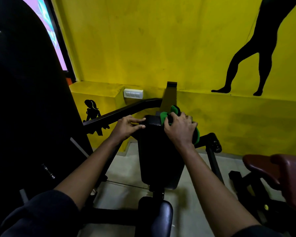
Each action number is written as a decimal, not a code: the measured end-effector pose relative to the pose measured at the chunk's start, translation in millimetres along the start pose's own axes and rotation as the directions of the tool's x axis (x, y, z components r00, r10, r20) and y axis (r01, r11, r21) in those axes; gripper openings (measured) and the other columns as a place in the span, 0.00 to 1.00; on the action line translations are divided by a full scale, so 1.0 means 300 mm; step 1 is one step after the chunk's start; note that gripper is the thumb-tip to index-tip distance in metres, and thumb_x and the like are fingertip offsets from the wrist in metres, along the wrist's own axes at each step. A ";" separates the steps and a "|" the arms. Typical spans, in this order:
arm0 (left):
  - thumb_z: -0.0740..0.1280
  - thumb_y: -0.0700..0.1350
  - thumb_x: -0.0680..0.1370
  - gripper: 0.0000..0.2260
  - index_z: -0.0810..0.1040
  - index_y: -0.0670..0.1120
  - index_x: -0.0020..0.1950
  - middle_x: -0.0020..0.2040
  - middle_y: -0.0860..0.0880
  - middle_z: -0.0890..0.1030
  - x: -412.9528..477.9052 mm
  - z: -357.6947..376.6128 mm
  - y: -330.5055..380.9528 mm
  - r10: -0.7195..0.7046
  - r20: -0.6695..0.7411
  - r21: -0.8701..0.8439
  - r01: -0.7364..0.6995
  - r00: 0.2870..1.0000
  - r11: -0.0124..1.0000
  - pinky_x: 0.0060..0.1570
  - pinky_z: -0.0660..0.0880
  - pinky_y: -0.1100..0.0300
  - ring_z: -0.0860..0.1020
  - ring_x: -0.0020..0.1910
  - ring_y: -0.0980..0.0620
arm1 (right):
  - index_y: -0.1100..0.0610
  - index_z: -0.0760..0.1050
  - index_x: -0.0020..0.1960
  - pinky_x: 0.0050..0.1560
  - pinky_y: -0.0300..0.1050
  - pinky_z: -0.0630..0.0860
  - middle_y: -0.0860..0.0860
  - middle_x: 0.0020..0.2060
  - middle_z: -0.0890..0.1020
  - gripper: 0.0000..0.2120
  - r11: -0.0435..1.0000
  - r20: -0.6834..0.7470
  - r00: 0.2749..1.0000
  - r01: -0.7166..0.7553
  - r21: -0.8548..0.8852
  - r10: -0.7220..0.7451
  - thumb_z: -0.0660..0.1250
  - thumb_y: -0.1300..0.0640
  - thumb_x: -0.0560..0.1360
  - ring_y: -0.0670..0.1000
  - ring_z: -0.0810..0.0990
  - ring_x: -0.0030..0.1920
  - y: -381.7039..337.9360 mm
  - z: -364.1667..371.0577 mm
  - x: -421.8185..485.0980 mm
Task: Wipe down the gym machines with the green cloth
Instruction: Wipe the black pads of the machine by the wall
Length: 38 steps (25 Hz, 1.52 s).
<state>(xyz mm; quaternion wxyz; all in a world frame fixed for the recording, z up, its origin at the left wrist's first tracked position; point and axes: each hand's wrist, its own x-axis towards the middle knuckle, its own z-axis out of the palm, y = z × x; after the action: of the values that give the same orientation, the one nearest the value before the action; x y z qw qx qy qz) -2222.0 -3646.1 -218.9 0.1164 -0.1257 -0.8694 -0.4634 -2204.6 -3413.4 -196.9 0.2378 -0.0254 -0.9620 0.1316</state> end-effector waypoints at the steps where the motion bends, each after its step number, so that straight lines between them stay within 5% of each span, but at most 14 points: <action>1: 0.77 0.50 0.72 0.16 0.83 0.59 0.59 0.46 0.53 0.80 0.007 -0.009 -0.004 0.006 0.019 -0.016 -0.006 1.000 1.000 0.47 0.78 0.57 0.80 0.47 0.60 | 0.50 0.79 0.59 0.55 0.58 0.69 0.57 0.52 0.78 0.17 0.999 -0.031 0.999 -0.028 -0.017 0.028 0.60 0.43 0.78 0.62 0.75 0.56 -0.022 0.008 -0.013; 6: 0.76 0.61 0.69 0.22 0.80 0.63 0.62 0.55 0.60 0.83 0.065 -0.051 -0.060 -0.008 0.168 -0.042 0.015 0.986 0.999 0.53 0.80 0.54 0.82 0.51 0.60 | 0.49 0.79 0.54 0.55 0.59 0.70 0.56 0.50 0.79 0.13 0.996 -0.165 0.986 0.004 -0.088 -0.018 0.61 0.44 0.77 0.61 0.76 0.54 -0.074 0.069 -0.085; 9: 0.70 0.50 0.79 0.14 0.81 0.56 0.64 0.59 0.53 0.83 0.095 -0.087 -0.093 -0.008 0.302 -0.216 0.077 0.953 0.973 0.59 0.78 0.53 0.82 0.55 0.55 | 0.48 0.79 0.55 0.55 0.57 0.70 0.55 0.51 0.80 0.14 0.986 -0.208 0.970 0.100 -0.136 -0.127 0.60 0.43 0.78 0.59 0.77 0.55 -0.056 0.073 -0.099; 14: 0.62 0.50 0.83 0.10 0.81 0.56 0.61 0.61 0.54 0.81 0.138 -0.100 -0.117 0.007 0.405 -0.324 0.136 0.914 0.936 0.59 0.75 0.55 0.80 0.59 0.53 | 0.49 0.81 0.55 0.61 0.61 0.68 0.55 0.51 0.80 0.13 0.974 -0.223 0.954 -0.217 -0.059 0.199 0.62 0.45 0.77 0.59 0.76 0.57 -0.193 0.098 -0.010; 18: 0.69 0.52 0.79 0.10 0.82 0.60 0.59 0.63 0.55 0.81 0.145 -0.079 -0.166 0.082 0.410 -0.399 0.097 0.908 0.912 0.62 0.76 0.55 0.79 0.61 0.56 | 0.47 0.79 0.58 0.62 0.58 0.66 0.55 0.56 0.78 0.13 0.993 -0.293 0.956 -0.025 -0.117 -0.011 0.63 0.45 0.77 0.58 0.74 0.62 -0.189 0.178 -0.141; 22: 0.75 0.52 0.74 0.16 0.82 0.58 0.62 0.60 0.55 0.83 0.135 -0.073 -0.163 0.103 0.357 -0.356 0.033 0.928 0.934 0.52 0.77 0.68 0.80 0.55 0.66 | 0.47 0.79 0.64 0.61 0.57 0.68 0.57 0.57 0.79 0.17 0.973 -0.325 0.927 0.127 -0.195 -0.186 0.63 0.44 0.78 0.59 0.75 0.63 -0.079 0.166 -0.120; 24: 0.74 0.52 0.75 0.16 0.81 0.58 0.63 0.60 0.58 0.82 0.132 -0.073 -0.163 0.125 0.336 -0.329 -0.008 0.934 0.944 0.50 0.74 0.71 0.77 0.57 0.69 | 0.48 0.81 0.60 0.60 0.57 0.69 0.57 0.54 0.80 0.15 0.993 -0.409 0.909 0.045 -0.111 -0.087 0.64 0.43 0.78 0.59 0.77 0.60 -0.067 0.162 -0.098; 29: 0.72 0.50 0.77 0.13 0.81 0.58 0.62 0.60 0.59 0.82 0.113 -0.054 -0.170 0.129 0.306 -0.351 -0.014 0.943 0.936 0.60 0.74 0.63 0.77 0.63 0.63 | 0.49 0.83 0.55 0.66 0.63 0.67 0.59 0.57 0.79 0.12 0.959 -0.561 0.779 -0.212 0.187 0.282 0.64 0.48 0.77 0.60 0.73 0.64 -0.190 0.269 -0.107; 34: 0.64 0.48 0.82 0.12 0.84 0.64 0.53 0.56 0.54 0.84 0.142 -0.068 -0.163 0.055 0.351 -0.407 0.100 0.935 0.908 0.61 0.76 0.49 0.81 0.59 0.54 | 0.46 0.79 0.65 0.68 0.62 0.60 0.53 0.67 0.68 0.19 0.992 -0.515 0.852 -0.035 0.125 0.095 0.63 0.46 0.77 0.58 0.63 0.73 -0.215 0.336 -0.188; 38: 0.55 0.56 0.85 0.17 0.84 0.62 0.54 0.56 0.51 0.84 0.165 -0.082 -0.176 0.033 0.385 -0.400 0.135 0.922 0.907 0.62 0.73 0.49 0.80 0.61 0.51 | 0.46 0.80 0.63 0.69 0.61 0.60 0.56 0.65 0.73 0.16 0.997 -0.422 0.906 0.011 0.071 0.020 0.67 0.48 0.76 0.59 0.64 0.73 -0.200 0.278 -0.177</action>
<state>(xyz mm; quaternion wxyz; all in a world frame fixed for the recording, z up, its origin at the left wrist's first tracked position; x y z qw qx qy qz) -2283.7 -3689.6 -230.6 -0.0978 -0.2125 -0.7584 -0.6083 -2195.5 -3497.2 -276.0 0.4409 -0.0472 -0.8823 0.1579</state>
